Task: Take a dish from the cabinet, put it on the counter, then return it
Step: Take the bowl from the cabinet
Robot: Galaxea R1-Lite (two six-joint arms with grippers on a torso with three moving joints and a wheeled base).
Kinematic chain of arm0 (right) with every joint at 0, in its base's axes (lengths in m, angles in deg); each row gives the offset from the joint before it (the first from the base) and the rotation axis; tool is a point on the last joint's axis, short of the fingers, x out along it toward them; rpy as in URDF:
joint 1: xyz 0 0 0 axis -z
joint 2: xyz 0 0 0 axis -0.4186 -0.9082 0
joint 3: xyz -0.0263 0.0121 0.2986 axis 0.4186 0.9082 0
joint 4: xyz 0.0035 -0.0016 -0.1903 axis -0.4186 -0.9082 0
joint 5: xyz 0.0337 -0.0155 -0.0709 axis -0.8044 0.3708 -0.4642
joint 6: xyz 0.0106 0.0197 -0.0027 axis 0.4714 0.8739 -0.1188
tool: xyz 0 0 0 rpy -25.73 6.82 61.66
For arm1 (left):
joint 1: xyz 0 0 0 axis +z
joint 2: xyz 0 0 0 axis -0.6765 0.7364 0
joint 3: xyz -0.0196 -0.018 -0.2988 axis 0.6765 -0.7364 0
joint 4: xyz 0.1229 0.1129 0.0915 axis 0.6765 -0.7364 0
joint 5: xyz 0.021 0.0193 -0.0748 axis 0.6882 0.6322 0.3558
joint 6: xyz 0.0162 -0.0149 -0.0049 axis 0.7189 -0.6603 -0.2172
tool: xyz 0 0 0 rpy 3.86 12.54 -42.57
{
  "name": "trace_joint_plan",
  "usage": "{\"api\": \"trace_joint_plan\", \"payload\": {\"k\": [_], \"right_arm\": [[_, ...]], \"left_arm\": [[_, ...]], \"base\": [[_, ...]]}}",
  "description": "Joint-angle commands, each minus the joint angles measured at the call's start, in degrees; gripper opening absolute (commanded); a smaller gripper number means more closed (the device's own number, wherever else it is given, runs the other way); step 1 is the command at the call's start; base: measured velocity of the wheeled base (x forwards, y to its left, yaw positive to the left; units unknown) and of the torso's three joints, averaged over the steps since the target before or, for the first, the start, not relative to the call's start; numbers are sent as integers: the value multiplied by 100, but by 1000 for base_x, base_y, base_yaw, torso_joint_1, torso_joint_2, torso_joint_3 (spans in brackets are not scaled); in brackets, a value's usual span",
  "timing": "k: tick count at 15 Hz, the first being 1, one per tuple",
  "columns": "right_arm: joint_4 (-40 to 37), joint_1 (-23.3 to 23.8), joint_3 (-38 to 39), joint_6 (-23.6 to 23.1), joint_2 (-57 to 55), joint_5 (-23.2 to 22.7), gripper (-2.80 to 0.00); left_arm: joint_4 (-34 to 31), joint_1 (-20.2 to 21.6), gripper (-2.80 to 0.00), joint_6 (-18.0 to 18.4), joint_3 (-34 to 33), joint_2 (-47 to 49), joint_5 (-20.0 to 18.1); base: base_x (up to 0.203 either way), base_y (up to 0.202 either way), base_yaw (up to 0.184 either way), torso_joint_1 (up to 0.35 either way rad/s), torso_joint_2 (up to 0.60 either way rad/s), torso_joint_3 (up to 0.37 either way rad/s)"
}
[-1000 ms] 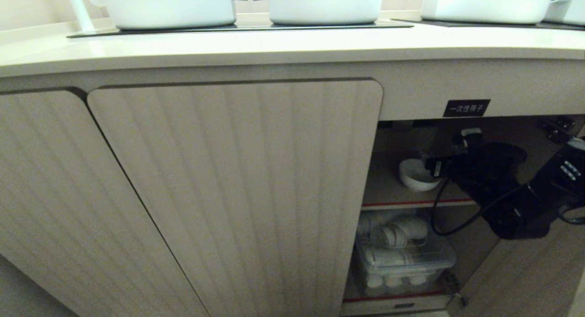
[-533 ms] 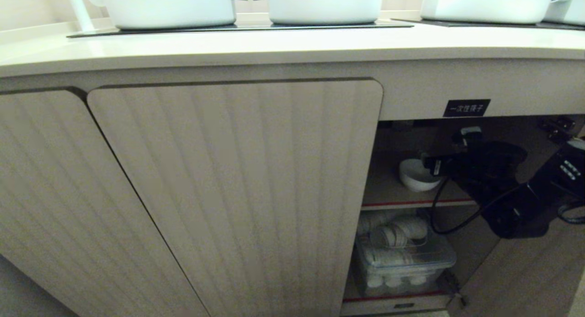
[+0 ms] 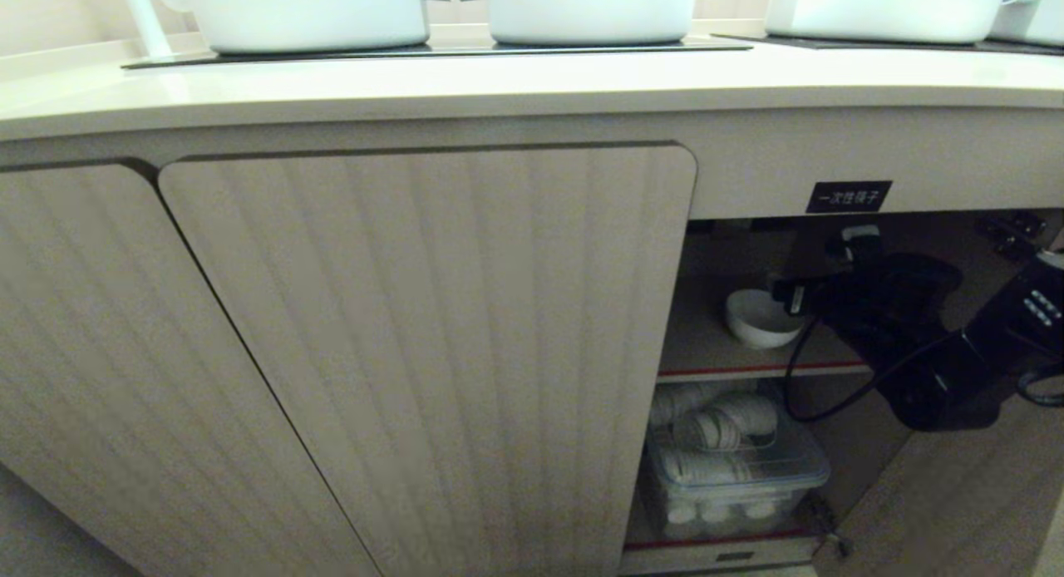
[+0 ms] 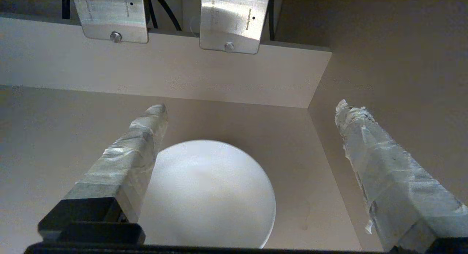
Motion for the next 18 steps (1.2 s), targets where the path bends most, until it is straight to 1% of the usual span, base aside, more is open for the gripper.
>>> {"api": "trace_joint_plan", "payload": {"k": [1, 6, 14, 18], "right_arm": [[45, 9, -5, -3, -29, 0, 0], [-68, 17, -254, 6, -160, -8, 0], [-1413, 102, -1171, 43, -195, -18, 0], [-1812, 202, -1182, 45, -145, -9, 0]], "left_arm": [[0, 0, -280, 0, 0, -2, -2], [0, 0, -280, 0, 0, -2, -2], [0, 0, -280, 0, 0, -2, 1], [0, 0, -280, 0, 0, -2, 6]], "base": [[0, 0, 0, 0, 0, 0], [0, 0, 0, 0, 0, 0], [0, 0, 0, 0, 0, 0], [0, 0, 0, 0, 0, 0]]}}
